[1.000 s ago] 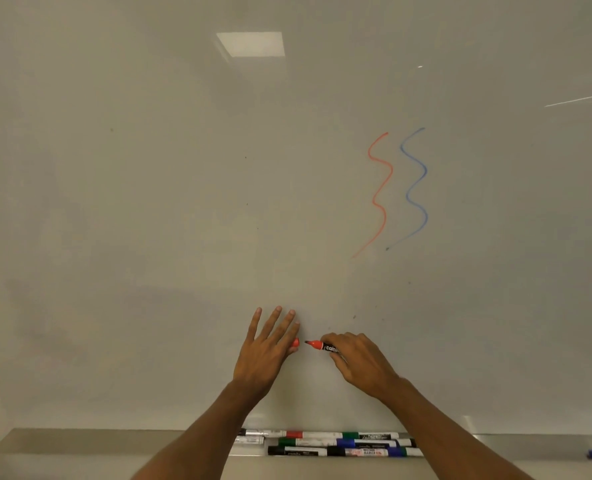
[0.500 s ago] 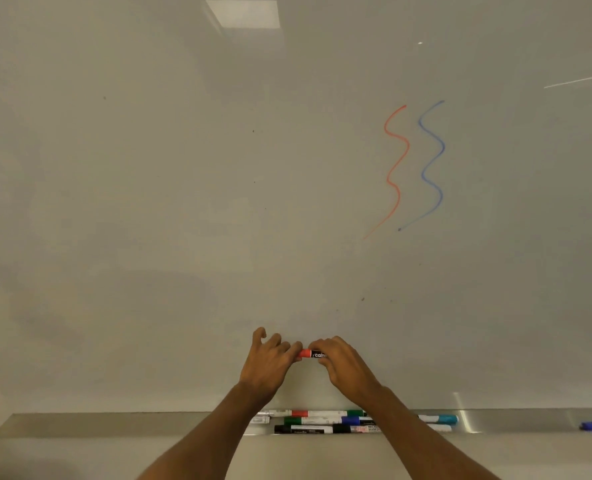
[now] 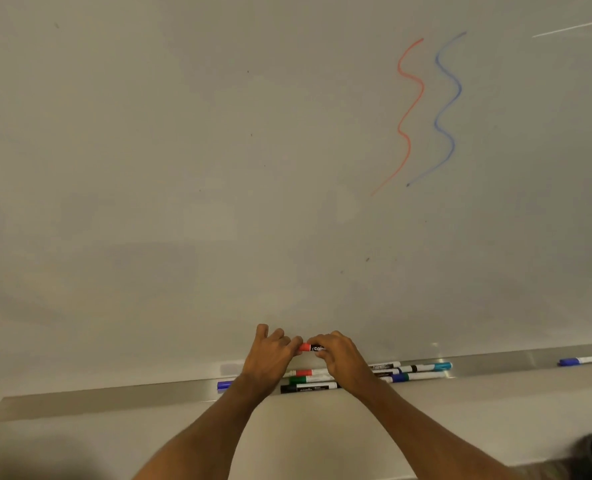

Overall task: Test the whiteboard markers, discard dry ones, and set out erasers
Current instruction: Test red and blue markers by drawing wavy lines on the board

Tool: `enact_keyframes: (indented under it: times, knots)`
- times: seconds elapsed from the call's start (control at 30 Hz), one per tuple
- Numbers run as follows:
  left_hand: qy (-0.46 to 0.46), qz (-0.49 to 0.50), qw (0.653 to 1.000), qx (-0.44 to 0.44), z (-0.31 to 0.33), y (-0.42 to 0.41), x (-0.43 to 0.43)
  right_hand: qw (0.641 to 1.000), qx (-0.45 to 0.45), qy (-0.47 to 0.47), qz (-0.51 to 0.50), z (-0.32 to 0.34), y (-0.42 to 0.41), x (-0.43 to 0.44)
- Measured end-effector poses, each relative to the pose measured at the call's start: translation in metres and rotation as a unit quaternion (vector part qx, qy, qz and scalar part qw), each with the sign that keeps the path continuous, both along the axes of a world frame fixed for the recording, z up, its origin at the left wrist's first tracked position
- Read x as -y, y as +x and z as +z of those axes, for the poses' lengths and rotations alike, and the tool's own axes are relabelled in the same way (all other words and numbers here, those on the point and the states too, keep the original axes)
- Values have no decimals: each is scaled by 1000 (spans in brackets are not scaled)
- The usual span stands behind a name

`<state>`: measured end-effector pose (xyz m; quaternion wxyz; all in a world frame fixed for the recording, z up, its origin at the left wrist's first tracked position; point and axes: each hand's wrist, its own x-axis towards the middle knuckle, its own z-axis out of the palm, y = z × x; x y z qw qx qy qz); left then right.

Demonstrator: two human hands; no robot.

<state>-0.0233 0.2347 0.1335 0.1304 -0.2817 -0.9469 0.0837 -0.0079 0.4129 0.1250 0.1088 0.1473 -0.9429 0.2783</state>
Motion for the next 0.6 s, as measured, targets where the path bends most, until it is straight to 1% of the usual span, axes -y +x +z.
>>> enact_keyframes:
  times: [0.1, 0.2, 0.27, 0.3, 0.33, 0.37, 0.47, 0.6]
  knots:
    - [-14, -6, 999, 41, -14, 1, -9, 1000, -9, 28, -1, -10, 5, -9]
    - [6, -11, 995, 95, -30, 5, -23, 997, -38, 63, -20, -18, 14, -21]
    - [44, -31, 997, 62, -46, 6, -37, 994, -59, 79, -37, -25, 20, -34]
    - [65, -30, 995, 72, -50, 8, -45, 993, -67, 84, -55, -29, 23, -43]
    - [80, -27, 990, 110, -54, 9, -54, 991, -72, 83, -71, -33, 26, -53]
    - [83, -26, 988, 128, -58, 9, -64, 991, -76, 74, -85, -38, 30, -63]
    - [52, -52, 989, 125, -72, 6, -99, 987, -86, 71, -117, -49, 39, -99]
    - [23, -71, 990, 122, -73, -2, -168, 982, -48, 62, -171, -73, 45, -159]
